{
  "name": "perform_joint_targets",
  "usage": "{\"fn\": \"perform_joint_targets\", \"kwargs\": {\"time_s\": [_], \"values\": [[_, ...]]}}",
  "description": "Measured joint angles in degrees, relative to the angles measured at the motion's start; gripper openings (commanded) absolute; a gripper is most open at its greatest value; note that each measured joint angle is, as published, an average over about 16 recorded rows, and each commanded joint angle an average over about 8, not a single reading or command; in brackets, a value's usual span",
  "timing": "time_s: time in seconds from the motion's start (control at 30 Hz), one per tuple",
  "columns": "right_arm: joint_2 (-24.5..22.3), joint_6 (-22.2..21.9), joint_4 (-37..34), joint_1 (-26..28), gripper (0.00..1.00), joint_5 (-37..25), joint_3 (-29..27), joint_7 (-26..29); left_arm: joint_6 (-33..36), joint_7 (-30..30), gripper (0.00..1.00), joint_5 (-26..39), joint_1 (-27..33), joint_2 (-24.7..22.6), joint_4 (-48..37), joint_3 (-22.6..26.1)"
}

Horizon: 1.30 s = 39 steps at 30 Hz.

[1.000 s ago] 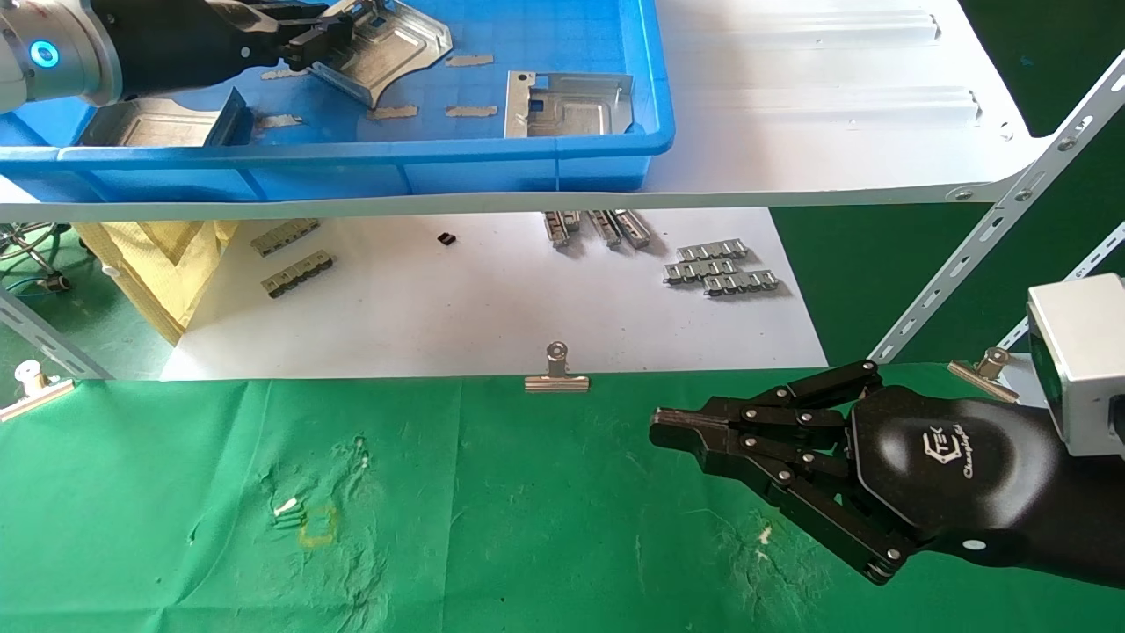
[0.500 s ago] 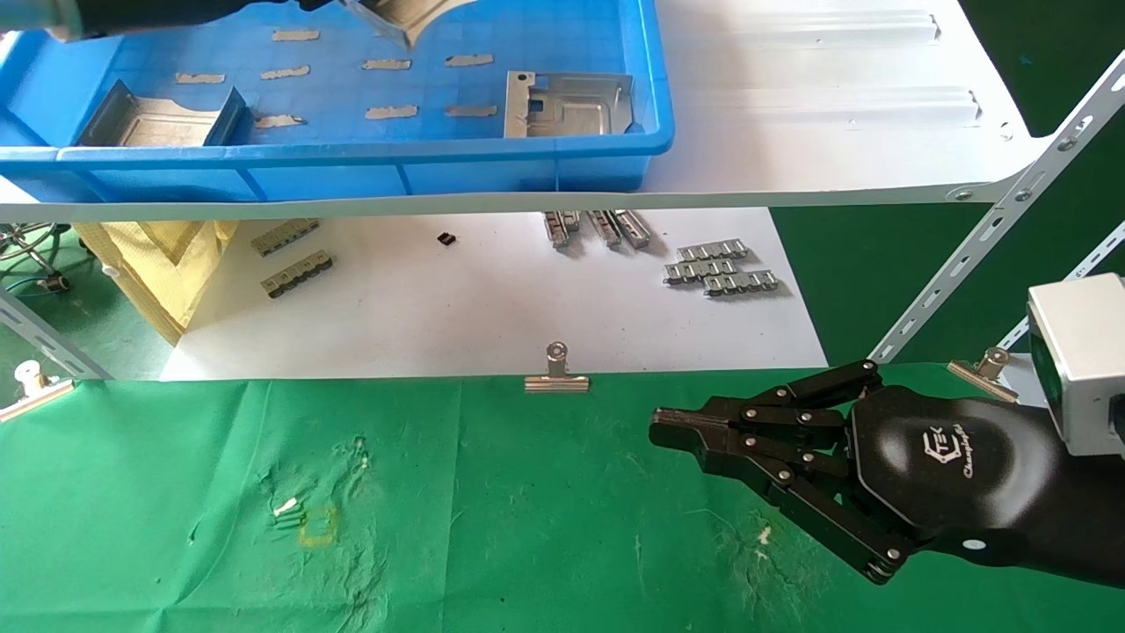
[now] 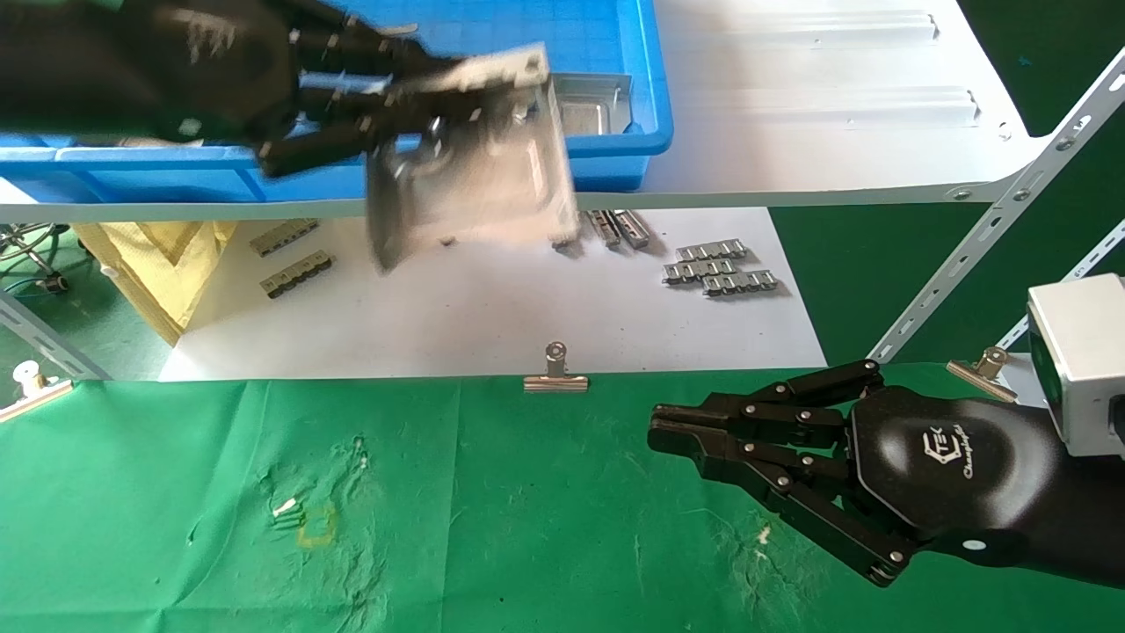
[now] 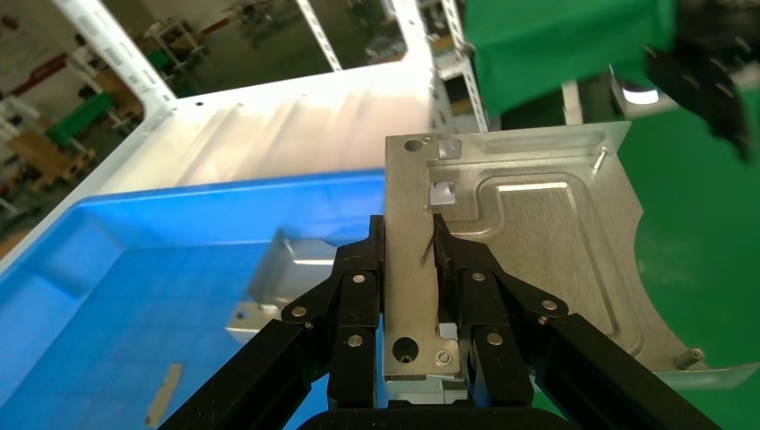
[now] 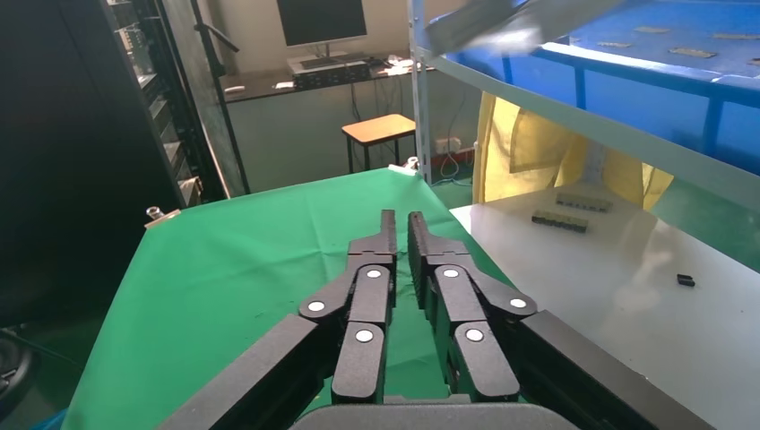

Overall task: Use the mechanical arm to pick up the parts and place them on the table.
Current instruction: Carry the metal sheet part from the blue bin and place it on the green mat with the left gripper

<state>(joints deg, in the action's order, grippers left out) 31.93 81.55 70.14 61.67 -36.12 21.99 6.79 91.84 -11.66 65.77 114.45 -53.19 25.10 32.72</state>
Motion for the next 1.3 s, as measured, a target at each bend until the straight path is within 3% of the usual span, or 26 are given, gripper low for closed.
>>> {"fn": "perform_joint_targets", "kwargs": {"time_s": [0.27,0.47,0.77,1.1,1.13,1.17,1.3], "values": [[0.0,0.0,0.0,0.0,1.0,0.0,0.0,0.0,0.0,0.8,0.0,-10.6,-8.6,12.5,19.1,8.8],[0.0,0.0,0.0,0.0,1.0,0.0,0.0,0.0,-0.6,-2.7,0.0,-12.0,-12.8,18.3,23.5,15.9],[0.0,0.0,0.0,0.0,1.0,0.0,0.0,0.0,-1.7,-15.7,0.0,-7.0,-16.4,18.5,17.8,24.0],[0.0,0.0,0.0,0.0,1.0,0.0,0.0,0.0,-5.6,-28.6,0.0,-6.3,-19.9,14.2,5.7,26.4],[0.0,0.0,0.0,0.0,1.0,0.0,0.0,0.0,-6.0,-29.4,0.03,-6.5,-20.2,13.7,4.3,26.3],[0.0,0.0,0.0,0.0,1.0,0.0,0.0,0.0,-6.3,-30.1,0.13,-6.6,-20.4,13.2,3.1,26.2],[0.0,0.0,0.0,0.0,1.0,0.0,0.0,0.0,-6.8,-32.1,0.63,-7.1,-20.9,11.3,-1.6,26.0]]}}
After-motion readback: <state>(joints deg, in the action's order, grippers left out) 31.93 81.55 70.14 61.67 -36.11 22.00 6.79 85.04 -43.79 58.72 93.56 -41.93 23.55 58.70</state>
